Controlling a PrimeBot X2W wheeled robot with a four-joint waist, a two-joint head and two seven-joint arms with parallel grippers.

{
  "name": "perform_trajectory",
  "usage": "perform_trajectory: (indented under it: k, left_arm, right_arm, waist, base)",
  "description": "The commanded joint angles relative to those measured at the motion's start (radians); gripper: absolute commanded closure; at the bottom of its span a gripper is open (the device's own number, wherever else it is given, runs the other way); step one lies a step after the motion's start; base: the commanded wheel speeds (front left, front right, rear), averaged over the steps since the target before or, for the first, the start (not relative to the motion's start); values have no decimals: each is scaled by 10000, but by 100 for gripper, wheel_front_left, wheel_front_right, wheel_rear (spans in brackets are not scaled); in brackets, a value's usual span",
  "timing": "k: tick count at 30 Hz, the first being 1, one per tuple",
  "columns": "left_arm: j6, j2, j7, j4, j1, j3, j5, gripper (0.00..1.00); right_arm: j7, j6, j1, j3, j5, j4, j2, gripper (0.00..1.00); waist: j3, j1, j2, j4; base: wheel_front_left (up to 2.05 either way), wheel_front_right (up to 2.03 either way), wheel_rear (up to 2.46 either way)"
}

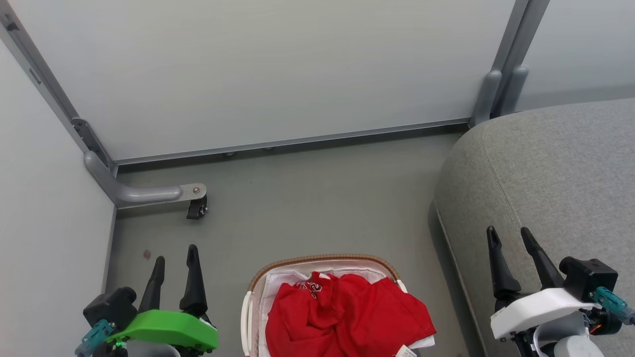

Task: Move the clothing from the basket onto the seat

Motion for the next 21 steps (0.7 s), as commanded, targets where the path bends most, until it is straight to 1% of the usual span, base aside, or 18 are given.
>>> perform_trajectory:
  k: [1,21]
  left_arm:
    - [83,81,-96,-13,19,-28,191,0]
    - [92,95,-523,443,77,-247,1475,0]
  right_arm:
    - [-99,3,106,4,-296,-70,-69,0]
    - [-523,3,185,18,-1981,42,-84,0]
  waist:
    - [4,0,0,6]
    - [65,0,0,50]
  base:
    - [0,0,0]
    - [0,0,0]
